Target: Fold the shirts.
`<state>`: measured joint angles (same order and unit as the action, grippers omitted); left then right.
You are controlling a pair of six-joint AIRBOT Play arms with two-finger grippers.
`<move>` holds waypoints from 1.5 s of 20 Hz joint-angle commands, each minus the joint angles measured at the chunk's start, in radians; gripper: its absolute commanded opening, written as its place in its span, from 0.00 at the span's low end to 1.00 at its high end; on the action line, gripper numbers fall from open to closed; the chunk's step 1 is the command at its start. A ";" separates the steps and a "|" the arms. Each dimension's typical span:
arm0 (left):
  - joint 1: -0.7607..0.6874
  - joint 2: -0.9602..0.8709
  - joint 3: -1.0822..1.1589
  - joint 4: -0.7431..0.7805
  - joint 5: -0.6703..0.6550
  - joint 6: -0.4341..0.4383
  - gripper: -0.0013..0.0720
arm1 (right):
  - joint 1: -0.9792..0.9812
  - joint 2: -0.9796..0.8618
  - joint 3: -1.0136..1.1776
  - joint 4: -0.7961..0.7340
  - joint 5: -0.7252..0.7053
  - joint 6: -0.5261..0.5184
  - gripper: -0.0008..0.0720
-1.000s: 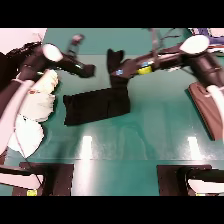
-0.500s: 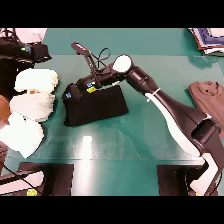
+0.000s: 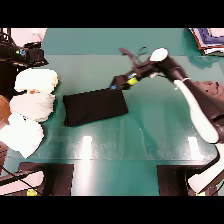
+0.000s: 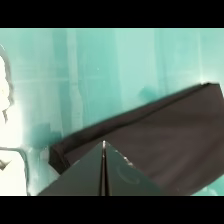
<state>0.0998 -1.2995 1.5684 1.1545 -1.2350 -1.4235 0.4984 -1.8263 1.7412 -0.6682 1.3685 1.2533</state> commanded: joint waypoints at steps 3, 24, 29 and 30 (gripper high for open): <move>0.002 0.000 -0.003 -0.003 -0.021 0.028 0.05 | -0.212 0.064 -0.231 -0.109 -0.061 0.093 0.82; 0.001 -0.005 -0.003 -0.075 -0.068 0.029 0.05 | 0.060 -0.219 0.052 0.012 -0.129 0.013 0.04; -0.077 -0.005 -0.003 -0.096 -0.051 0.029 0.05 | -0.129 -0.078 0.009 0.010 -0.126 0.037 0.04; -0.116 -0.005 -0.003 -0.096 -0.039 0.029 0.05 | -0.188 -0.037 -0.014 0.010 -0.140 0.050 0.04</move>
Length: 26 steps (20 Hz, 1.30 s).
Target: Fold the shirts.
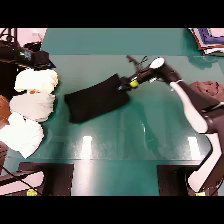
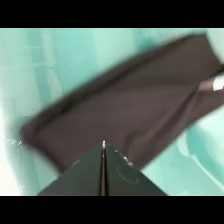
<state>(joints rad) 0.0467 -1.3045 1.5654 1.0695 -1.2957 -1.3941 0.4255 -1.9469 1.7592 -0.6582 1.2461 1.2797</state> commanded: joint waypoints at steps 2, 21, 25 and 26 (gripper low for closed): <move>-0.154 0.000 0.000 -0.011 0.053 0.000 0.05 | -0.255 0.177 -0.090 0.001 -0.053 0.034 0.04; -0.442 0.000 0.000 -0.003 0.267 -0.001 0.05 | -1.067 0.431 -0.165 0.056 -0.066 0.039 0.03; -0.442 0.000 0.000 0.002 0.262 0.000 0.05 | -1.057 0.431 0.024 0.008 0.058 0.040 0.03; -0.442 0.000 0.000 0.002 0.263 0.000 0.05 | -1.057 0.431 0.064 -0.043 0.096 0.042 0.03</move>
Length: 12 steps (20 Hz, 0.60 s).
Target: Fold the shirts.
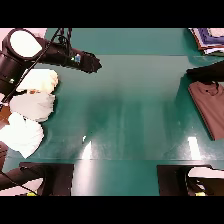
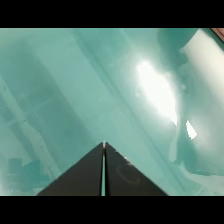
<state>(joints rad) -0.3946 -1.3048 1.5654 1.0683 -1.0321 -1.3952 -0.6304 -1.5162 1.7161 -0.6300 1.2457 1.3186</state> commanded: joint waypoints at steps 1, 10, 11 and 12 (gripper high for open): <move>0.000 0.000 0.000 0.003 -0.001 0.001 0.05 | -0.001 0.000 0.140 -0.121 0.132 0.019 0.03; 0.000 0.000 0.000 0.003 -0.011 0.016 0.05 | -0.026 0.106 0.121 -0.422 0.314 0.055 0.03; 0.000 0.000 0.000 0.003 -0.016 0.016 0.05 | -0.040 0.128 0.078 -0.422 0.324 0.055 0.04; 0.000 0.000 0.000 0.003 -0.020 0.016 0.05 | -0.060 0.151 0.028 -0.422 0.337 0.055 0.04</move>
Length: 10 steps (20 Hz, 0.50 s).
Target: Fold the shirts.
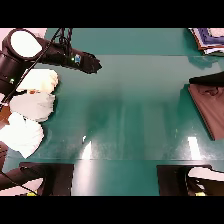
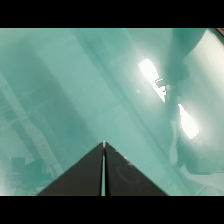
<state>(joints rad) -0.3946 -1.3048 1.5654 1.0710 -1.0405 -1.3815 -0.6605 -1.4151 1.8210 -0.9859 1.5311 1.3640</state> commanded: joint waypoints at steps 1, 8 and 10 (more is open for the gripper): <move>0.000 0.000 0.000 0.000 -0.014 0.002 0.05 | -0.053 0.074 -0.127 -0.066 0.062 0.010 0.04; 0.000 0.000 0.000 0.000 -0.032 0.029 0.05 | -0.273 0.230 -0.438 -0.167 0.060 0.009 0.74; 0.000 0.000 0.000 0.000 -0.037 0.029 0.05 | -0.323 0.255 -0.494 -0.166 0.050 0.009 0.81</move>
<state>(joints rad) -0.3946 -1.3048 1.5654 1.0710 -1.0695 -1.3624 -0.9077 -1.2049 1.4208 -1.1305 1.5894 1.3727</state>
